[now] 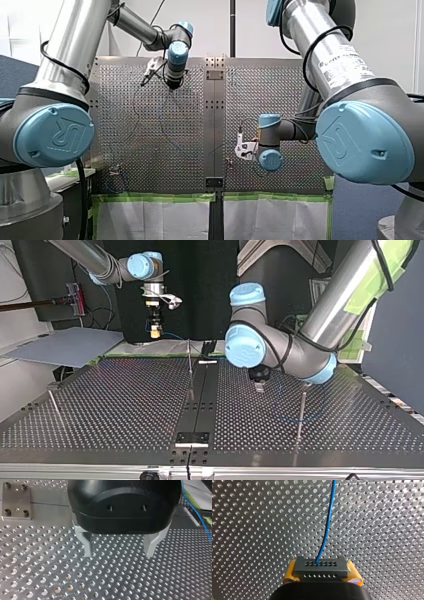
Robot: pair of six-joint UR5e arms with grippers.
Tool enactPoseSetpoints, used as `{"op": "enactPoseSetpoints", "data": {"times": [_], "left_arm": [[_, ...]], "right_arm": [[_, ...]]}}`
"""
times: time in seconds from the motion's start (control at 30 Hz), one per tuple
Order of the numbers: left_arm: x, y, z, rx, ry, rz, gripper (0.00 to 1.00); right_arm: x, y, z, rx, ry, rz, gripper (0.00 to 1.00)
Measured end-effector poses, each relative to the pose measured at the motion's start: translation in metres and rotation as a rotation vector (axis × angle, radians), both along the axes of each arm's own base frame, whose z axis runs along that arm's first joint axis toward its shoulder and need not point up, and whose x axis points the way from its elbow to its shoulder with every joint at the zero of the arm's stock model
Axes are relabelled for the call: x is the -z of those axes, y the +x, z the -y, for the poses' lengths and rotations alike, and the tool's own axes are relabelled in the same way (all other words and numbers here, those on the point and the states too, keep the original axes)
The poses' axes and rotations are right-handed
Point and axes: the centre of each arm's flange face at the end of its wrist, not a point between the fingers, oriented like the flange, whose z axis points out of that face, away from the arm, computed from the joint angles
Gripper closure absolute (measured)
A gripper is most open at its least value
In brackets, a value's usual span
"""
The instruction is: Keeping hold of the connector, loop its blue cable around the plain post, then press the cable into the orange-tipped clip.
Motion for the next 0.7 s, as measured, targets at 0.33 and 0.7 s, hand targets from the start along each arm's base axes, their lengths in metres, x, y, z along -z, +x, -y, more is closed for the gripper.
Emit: {"op": "enactPoseSetpoints", "data": {"times": [0.33,0.7], "left_arm": [[-0.002,0.015,0.000,0.010,-0.034,0.075,0.00],[0.010,0.042,-0.010,-0.033,0.032,0.133,0.00]], "right_arm": [[0.000,0.001,-0.001,-0.002,-0.001,-0.003,1.00],[0.000,0.002,-0.001,-0.003,-0.005,-0.001,1.00]]}}
